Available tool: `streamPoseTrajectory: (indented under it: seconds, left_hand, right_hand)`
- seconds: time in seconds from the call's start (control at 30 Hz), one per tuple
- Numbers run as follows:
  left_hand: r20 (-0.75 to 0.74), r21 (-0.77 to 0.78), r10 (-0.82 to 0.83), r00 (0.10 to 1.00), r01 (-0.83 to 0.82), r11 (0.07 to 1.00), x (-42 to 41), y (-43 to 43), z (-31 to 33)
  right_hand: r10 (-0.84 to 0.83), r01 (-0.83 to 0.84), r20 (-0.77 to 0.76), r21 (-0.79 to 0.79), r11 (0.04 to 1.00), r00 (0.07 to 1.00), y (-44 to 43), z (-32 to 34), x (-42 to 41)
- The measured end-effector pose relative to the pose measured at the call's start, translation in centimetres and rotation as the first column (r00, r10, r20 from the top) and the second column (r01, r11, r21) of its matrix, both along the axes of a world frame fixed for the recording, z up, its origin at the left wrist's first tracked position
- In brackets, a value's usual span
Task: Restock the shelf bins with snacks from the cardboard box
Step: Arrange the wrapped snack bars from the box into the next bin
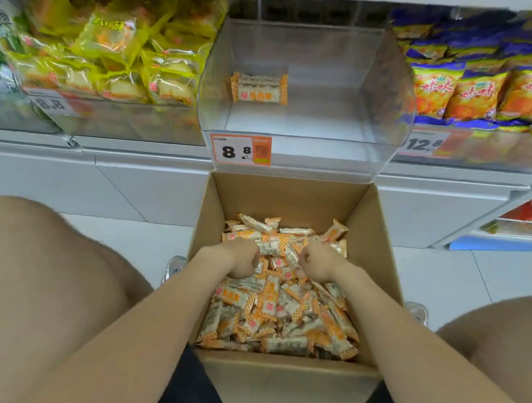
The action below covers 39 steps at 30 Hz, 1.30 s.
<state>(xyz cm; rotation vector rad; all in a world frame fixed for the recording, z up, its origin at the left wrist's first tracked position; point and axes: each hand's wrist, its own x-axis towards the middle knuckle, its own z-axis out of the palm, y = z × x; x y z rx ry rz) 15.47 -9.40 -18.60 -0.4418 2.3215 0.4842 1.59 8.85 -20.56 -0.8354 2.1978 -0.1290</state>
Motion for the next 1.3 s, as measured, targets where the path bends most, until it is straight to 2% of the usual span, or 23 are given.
streamPoseTrajectory:
  seconds: [0.07, 0.13, 0.2, 0.3, 0.4, 0.43, 0.5, 0.6, 0.7, 0.77, 0.83, 0.87, 1.03, 1.13, 1.23, 1.3]
  left_hand:
    - [0.006, -0.007, 0.031, 1.000, -0.031, 1.000, 0.7, 1.0, -3.2]
    - [0.049, -0.061, 0.040, 0.998, -0.037, 0.997, 1.3, 1.9, -5.6]
    - [0.097, -0.042, 0.082, 0.992, -0.078, 0.996, 1.5, 2.3, -7.4]
    - [0.107, -0.003, 0.093, 0.990, -0.093, 0.996, 1.5, 2.5, -9.4]
    - [0.040, -0.076, 0.066, 0.997, -0.063, 0.995, 1.3, 2.8, -10.0]
    - [0.011, -0.090, 0.062, 0.998, -0.061, 0.994, 1.2, 2.9, -9.8]
    - [-0.059, -0.049, 0.123, 0.991, -0.126, 0.991, 0.8, 2.9, -9.5]
    - [-0.138, 0.087, 0.272, 0.952, -0.262, 0.961, 0.4, 2.5, -8.1]
    - [-0.188, 0.273, 0.464, 0.866, -0.408, 0.871, -0.1, 1.6, -5.4]
    - [-0.138, 0.435, 0.581, 0.802, -0.478, 0.763, 0.0, 0.9, -2.9]
    - [-0.039, 0.558, 0.642, 0.765, -0.517, 0.649, 0.4, 0.4, -0.4]
    - [-0.027, 0.580, 0.650, 0.759, -0.518, 0.629, 0.6, 0.1, 0.9]
    - [-0.118, 0.561, 0.641, 0.758, -0.481, 0.673, 0.4, -0.3, 7.3]
    - [-0.146, 0.499, 0.573, 0.807, -0.440, 0.747, 0.4, -0.9, 11.1]
    - [-0.169, 0.423, 0.524, 0.835, -0.418, 0.804, 1.1, -1.3, 13.8]
    - [-0.187, 0.423, 0.533, 0.825, -0.422, 0.802, 2.1, -1.4, 15.4]
  right_hand:
    - [-0.208, 0.181, -0.199, -0.149, 0.972, 0.958, 1.6, -1.7, -0.1]
    - [-0.311, 0.262, -0.321, -0.185, 0.947, 0.895, 3.0, -2.9, 0.0]
    - [-0.298, 0.291, -0.272, -0.065, 0.954, 0.915, 3.8, -4.5, 0.3]
    - [-0.195, 0.220, -0.203, 0.111, 0.969, 0.960, 4.3, -6.1, 1.1]
    - [-0.122, 0.149, -0.237, 0.101, 0.984, 0.964, 4.0, -6.3, 0.7]
    - [-0.163, 0.173, -0.176, 0.040, 0.984, 0.971, 3.8, -6.4, 0.6]
    - [-0.319, 0.329, 0.093, -0.117, 0.937, 0.943, 3.1, -6.2, 0.4]
    - [-0.444, 0.566, 0.436, -0.200, 0.800, 0.782, 1.6, -3.9, 0.6]
    - [-0.411, 0.599, 0.534, -0.239, 0.764, 0.738, 0.8, -1.4, 0.5]
    - [-0.404, 0.599, 0.529, -0.269, 0.754, 0.747, 0.5, 0.3, 0.3]
    - [-0.400, 0.588, 0.491, -0.320, 0.743, 0.774, 0.1, 2.1, 0.4]
    - [-0.389, 0.574, 0.471, -0.356, 0.738, 0.792, -0.1, 3.1, 0.5]
    - [-0.280, 0.463, 0.390, -0.533, 0.709, 0.877, -1.5, 7.1, 1.3]
    - [-0.152, 0.347, 0.356, -0.587, 0.732, 0.922, -2.2, 8.8, 1.6]
    - [0.068, 0.018, 0.108, -0.647, 0.762, 0.992, -3.1, 11.1, 2.2]
    - [0.057, -0.060, -0.028, -0.695, 0.716, 0.998, -3.7, 12.8, 2.8]
